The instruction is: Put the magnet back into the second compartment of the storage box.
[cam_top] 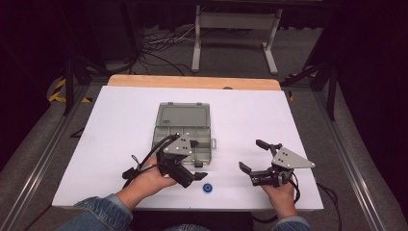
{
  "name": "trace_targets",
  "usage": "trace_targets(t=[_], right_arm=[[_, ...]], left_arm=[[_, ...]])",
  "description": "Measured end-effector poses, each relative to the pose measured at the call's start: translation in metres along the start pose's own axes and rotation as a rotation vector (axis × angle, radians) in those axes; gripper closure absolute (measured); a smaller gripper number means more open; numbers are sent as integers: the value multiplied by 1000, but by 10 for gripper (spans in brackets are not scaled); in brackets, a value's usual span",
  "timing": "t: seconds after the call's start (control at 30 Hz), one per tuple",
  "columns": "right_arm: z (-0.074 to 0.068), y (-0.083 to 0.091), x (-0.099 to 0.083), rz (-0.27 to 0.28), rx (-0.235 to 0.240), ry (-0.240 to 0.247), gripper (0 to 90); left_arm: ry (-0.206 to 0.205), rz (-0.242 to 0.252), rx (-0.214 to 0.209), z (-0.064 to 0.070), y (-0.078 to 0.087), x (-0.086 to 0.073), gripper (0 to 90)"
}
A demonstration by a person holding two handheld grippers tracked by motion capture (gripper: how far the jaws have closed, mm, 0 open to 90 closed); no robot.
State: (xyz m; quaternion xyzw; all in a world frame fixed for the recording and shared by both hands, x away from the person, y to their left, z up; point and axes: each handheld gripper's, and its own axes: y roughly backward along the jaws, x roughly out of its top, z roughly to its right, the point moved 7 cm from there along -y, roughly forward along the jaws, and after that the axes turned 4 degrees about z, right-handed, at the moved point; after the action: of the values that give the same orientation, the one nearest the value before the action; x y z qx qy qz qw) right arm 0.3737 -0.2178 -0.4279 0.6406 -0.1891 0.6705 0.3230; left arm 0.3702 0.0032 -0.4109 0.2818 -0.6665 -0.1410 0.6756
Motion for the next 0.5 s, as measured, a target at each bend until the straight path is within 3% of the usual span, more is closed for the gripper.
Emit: trace_targets(t=[0.2,0.37,0.5], right_arm=[[0,1,0,-1,6,-8,59],[0,1,0,0,9,-10,60],[0,1,-1,-2,15,-13,60]], left_arm=[[-50,-134,-6,5,-8,1,24],[-66,-245,-28,9,-13,2,36],[-74,-298,-32,10,-15,3,39]])
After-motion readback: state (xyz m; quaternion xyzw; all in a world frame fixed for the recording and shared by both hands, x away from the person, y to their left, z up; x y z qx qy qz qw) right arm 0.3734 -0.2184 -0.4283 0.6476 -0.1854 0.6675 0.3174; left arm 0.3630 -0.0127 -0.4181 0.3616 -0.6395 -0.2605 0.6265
